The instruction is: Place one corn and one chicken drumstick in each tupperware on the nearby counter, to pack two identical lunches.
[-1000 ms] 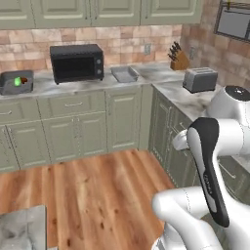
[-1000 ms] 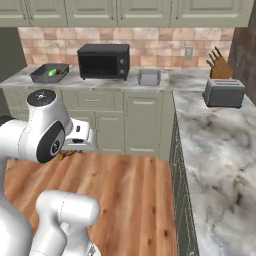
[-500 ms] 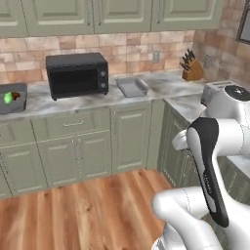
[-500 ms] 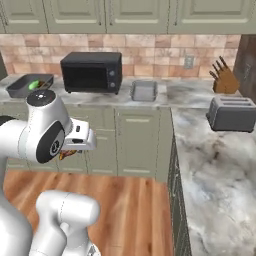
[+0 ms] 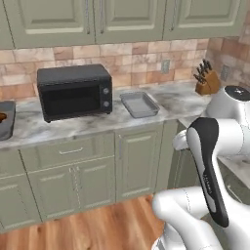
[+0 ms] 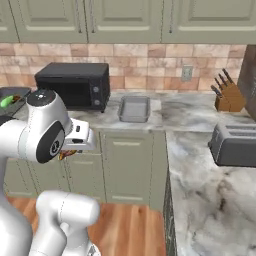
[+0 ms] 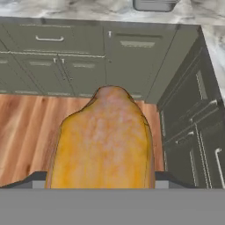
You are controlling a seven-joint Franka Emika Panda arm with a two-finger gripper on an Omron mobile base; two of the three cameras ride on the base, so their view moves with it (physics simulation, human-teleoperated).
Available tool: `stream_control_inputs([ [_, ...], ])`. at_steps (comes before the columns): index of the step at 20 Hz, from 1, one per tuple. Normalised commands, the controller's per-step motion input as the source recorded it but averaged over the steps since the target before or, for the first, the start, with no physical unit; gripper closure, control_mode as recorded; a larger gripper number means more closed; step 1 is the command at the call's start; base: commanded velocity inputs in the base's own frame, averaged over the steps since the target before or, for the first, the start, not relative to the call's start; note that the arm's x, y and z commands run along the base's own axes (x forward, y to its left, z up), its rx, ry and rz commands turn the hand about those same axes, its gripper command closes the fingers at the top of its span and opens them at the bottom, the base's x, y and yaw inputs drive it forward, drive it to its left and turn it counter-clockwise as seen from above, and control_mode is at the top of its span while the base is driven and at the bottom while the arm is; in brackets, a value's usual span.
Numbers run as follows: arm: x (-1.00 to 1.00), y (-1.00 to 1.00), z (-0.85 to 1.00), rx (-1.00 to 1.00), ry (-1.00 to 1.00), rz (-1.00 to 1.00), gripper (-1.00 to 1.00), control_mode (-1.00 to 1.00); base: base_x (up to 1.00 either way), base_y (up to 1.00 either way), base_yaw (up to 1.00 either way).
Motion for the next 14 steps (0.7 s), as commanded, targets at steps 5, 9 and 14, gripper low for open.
stream_control_inputs([
  [5,0.0,0.0,0.0,0.0,0.0,0.0,1.0,1.0,1.0,-0.26,-0.01],
  [9,0.0,0.0,0.0,0.0,0.0,0.0,1.0,1.0,1.0,-0.19,0.0],
  [14,0.0,0.0,0.0,0.0,0.0,0.0,1.0,1.0,0.84,-0.08,0.0],
])
